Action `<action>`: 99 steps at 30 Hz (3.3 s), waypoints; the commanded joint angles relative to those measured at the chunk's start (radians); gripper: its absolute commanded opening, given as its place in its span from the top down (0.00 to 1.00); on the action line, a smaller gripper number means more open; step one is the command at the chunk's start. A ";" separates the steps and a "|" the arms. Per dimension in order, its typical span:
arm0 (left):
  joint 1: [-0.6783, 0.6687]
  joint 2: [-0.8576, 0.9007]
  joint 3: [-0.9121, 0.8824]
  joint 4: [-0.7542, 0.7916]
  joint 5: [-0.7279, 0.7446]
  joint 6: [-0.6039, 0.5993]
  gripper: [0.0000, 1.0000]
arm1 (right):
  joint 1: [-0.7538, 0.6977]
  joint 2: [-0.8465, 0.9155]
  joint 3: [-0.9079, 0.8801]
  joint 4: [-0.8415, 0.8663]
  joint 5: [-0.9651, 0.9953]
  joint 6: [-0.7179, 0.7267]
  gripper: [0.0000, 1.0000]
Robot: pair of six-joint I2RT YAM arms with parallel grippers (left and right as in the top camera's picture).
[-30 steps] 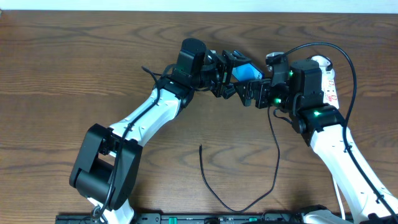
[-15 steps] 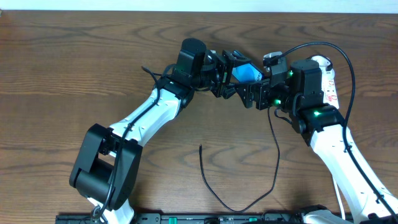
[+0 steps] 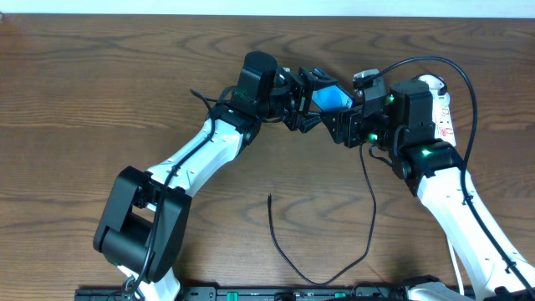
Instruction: Plug charger to phone and switch on socket
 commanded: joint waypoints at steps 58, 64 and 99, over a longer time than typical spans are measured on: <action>0.006 -0.030 0.008 0.015 0.077 0.050 0.07 | -0.184 0.004 0.023 0.072 -0.006 0.177 0.99; 0.043 -0.030 0.008 0.075 0.076 0.053 0.07 | -0.233 0.004 0.023 0.132 -0.099 0.477 0.99; 0.099 -0.030 0.008 0.321 -0.257 0.179 0.06 | 0.069 0.004 0.023 0.444 0.023 1.440 0.99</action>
